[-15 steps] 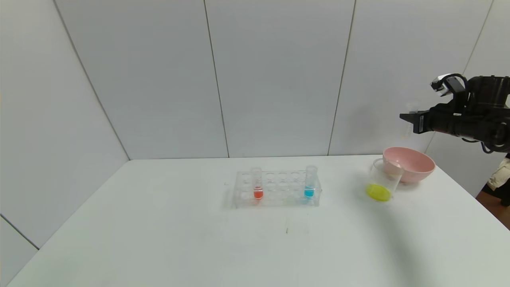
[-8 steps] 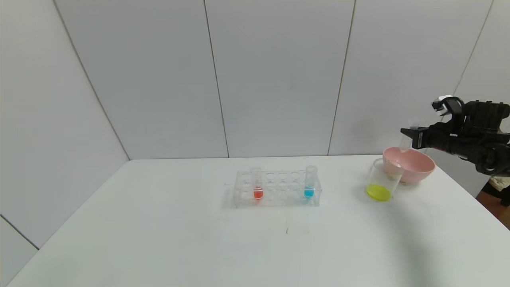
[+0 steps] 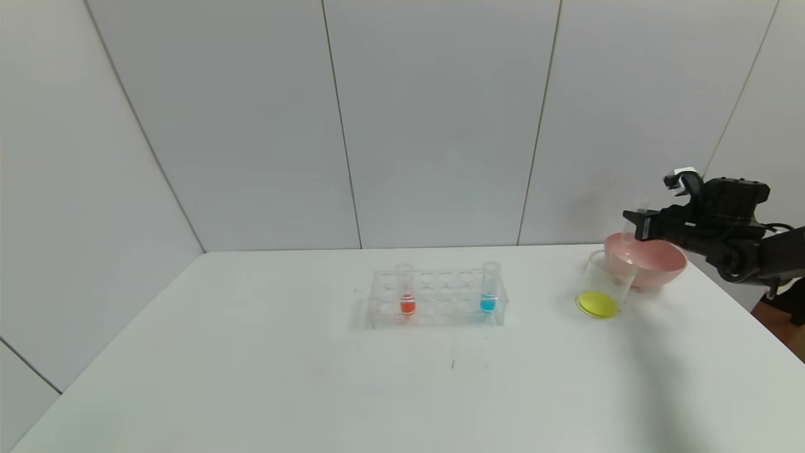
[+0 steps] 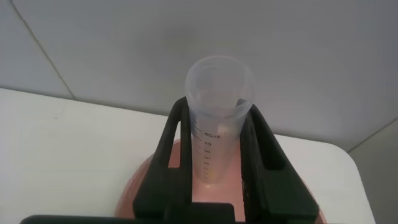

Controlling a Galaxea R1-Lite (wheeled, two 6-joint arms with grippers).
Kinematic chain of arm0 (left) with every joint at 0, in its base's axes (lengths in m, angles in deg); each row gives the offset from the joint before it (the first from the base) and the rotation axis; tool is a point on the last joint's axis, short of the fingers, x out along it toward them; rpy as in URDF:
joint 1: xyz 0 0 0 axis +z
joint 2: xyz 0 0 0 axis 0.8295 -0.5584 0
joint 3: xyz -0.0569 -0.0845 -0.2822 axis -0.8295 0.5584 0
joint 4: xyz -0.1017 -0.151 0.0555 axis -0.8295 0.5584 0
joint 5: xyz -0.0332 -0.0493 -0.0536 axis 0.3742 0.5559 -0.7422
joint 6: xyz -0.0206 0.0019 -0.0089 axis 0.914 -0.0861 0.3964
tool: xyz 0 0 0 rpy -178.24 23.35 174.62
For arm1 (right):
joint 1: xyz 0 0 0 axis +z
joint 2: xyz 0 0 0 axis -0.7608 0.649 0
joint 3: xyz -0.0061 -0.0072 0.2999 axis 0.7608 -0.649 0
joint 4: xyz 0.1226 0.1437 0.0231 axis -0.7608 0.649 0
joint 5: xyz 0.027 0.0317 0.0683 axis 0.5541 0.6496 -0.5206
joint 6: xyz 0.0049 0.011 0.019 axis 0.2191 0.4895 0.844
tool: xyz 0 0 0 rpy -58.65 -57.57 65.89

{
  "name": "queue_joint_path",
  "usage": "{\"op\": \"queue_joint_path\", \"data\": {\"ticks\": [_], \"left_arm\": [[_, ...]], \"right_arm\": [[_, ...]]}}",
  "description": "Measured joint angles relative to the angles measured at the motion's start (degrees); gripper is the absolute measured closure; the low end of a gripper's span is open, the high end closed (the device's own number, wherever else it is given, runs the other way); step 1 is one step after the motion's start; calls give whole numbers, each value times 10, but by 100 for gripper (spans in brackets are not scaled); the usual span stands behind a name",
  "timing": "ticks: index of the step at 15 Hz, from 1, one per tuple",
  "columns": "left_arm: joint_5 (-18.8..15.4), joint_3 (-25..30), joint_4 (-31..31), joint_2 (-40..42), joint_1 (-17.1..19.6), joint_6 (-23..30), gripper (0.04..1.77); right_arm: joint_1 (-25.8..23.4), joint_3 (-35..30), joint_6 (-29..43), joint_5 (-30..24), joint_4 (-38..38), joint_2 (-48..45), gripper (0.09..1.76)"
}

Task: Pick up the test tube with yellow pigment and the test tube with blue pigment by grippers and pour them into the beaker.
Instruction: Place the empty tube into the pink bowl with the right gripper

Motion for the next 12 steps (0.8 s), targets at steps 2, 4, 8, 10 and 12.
{"op": "queue_joint_path", "data": {"ticks": [2, 4, 8, 10, 12], "left_arm": [[0, 0, 0, 0, 0, 0, 5], [0, 0, 0, 0, 0, 0, 5], [0, 0, 0, 0, 0, 0, 5], [0, 0, 0, 0, 0, 0, 5], [0, 0, 0, 0, 0, 0, 5]], "right_arm": [[-1, 20, 1, 1, -3, 22, 134], [-1, 29, 2, 1, -5, 33, 134], [0, 32, 10, 1, -18, 40, 103], [1, 30, 12, 2, -16, 39, 84], [3, 26, 13, 3, -16, 34, 68]]}}
